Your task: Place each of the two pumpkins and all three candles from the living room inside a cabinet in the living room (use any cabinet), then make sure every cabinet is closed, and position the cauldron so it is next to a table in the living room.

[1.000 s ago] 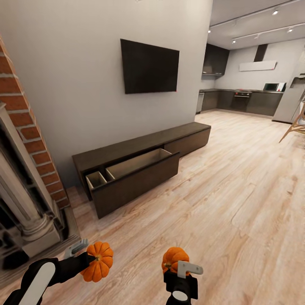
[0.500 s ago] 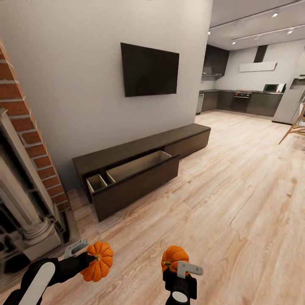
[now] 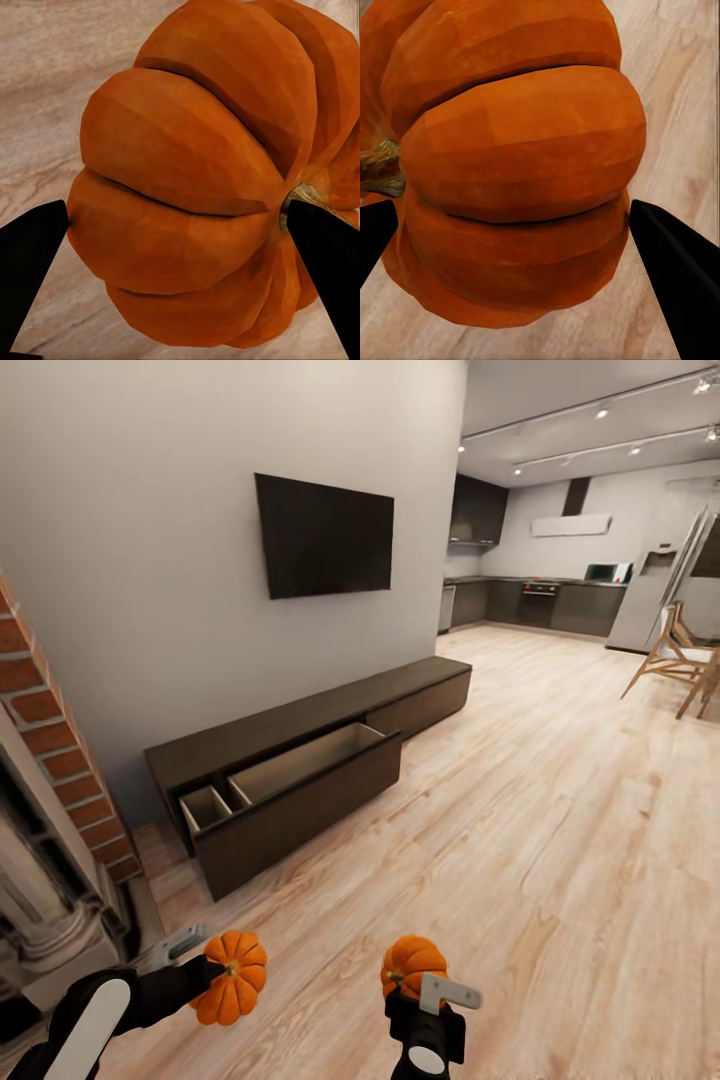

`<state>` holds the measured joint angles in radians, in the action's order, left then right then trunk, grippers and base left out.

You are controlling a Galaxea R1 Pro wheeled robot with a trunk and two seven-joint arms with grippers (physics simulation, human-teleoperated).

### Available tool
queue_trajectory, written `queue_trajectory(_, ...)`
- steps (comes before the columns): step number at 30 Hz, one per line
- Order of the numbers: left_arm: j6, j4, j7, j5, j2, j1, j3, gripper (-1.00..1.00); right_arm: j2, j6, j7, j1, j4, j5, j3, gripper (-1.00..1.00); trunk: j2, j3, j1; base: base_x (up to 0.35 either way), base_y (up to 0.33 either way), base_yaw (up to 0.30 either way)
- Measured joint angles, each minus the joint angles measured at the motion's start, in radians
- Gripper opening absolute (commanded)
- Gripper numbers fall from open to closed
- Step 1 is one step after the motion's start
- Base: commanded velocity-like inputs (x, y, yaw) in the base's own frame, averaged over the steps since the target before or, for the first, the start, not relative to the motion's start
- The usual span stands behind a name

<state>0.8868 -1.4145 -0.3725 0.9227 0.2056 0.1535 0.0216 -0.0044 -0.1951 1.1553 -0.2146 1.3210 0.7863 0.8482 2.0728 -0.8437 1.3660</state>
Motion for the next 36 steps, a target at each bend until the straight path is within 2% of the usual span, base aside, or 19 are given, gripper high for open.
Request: queue_trajectory(36,0.001,-0.001,-0.001,-0.004,0.001,0.0,0.0,-1.0,-0.003,0.004,0.001,0.0,-0.002,0.001,0.0,-1.0,-0.252,0.134,-0.138,0.0,0.0,-0.271)
